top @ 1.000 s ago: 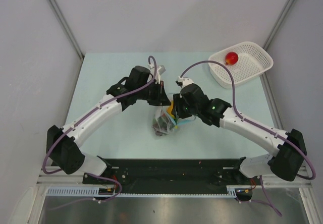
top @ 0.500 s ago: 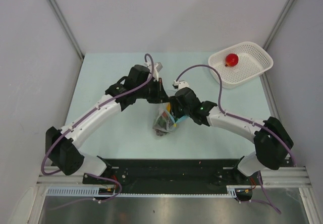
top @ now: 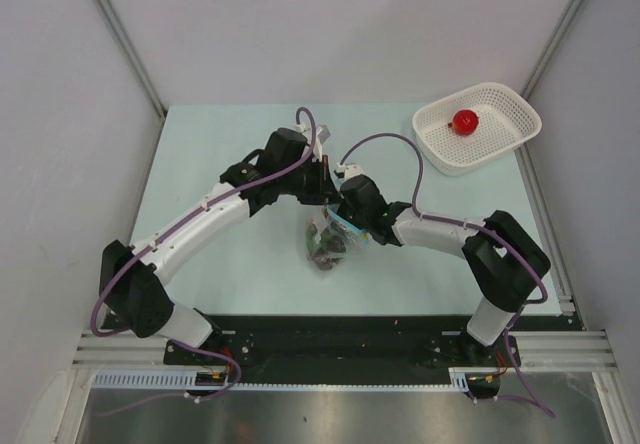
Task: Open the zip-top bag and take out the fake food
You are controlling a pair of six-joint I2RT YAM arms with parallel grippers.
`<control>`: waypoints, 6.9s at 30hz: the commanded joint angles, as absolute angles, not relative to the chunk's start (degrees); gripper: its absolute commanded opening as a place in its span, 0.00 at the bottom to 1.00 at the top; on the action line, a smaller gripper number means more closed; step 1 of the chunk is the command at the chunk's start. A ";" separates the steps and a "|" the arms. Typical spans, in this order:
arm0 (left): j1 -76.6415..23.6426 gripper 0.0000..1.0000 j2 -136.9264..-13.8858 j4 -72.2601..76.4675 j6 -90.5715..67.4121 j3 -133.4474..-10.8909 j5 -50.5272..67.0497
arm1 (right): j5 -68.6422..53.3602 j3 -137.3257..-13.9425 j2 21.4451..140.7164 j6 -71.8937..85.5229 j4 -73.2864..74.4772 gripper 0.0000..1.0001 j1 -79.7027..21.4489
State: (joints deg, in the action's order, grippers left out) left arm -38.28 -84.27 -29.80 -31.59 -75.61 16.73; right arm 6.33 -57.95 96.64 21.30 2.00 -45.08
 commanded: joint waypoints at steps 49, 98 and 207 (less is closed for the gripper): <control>-38.06 0.00 -78.05 -27.60 -28.03 -71.11 22.49 | -0.11 -63.29 64.69 20.50 6.81 0.00 -43.77; -37.09 0.00 -77.35 -30.94 -26.19 -74.62 19.25 | -3.43 -80.68 99.06 23.73 22.84 0.88 3.52; -41.57 0.00 -68.99 -19.79 -27.84 -55.54 25.82 | -16.28 -67.33 81.48 44.57 24.26 0.00 -31.89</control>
